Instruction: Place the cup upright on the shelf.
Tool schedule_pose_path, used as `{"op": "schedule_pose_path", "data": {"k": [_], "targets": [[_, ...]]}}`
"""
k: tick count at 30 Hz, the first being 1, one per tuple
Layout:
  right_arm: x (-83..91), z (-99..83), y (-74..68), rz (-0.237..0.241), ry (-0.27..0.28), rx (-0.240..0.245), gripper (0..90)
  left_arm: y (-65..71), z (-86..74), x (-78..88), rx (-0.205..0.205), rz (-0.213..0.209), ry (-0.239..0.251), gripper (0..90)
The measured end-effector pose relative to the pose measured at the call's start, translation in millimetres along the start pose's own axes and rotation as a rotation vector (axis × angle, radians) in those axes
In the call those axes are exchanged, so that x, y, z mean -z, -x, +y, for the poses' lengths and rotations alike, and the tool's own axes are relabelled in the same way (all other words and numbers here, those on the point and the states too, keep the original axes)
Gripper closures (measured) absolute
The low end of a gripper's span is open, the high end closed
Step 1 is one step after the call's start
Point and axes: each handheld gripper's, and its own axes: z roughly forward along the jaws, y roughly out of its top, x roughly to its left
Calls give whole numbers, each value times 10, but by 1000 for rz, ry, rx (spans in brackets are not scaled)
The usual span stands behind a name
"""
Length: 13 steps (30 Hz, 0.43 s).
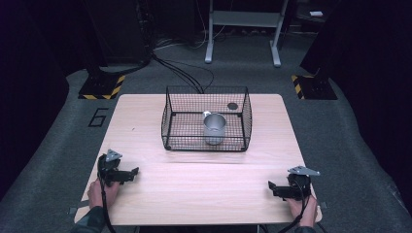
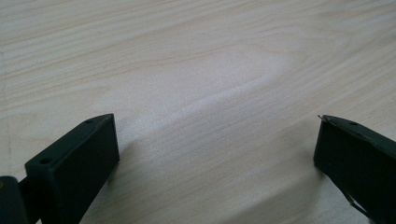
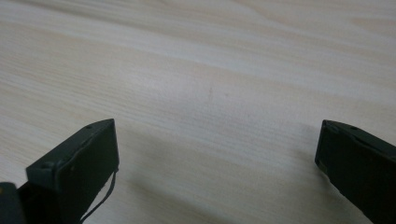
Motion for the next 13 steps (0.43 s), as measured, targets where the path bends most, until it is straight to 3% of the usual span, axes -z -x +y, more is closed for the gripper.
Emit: {"op": "schedule_pose_path", "data": {"k": [3,6,7,13], "targets": [[-38,-29,-34,-60,-7,59,0,0,0,0,0,0,0,1],[-59,-15,-42,-58,-1,67,0,-1,0,-2,-3,2,3,1],[-59,-15,-20,-49,-2,95,0,-1,0,-2,-3,2,3,1],[-58,-11,-9,-38,-8,92,0,0,0,-1,-2,1,1,1]]}}
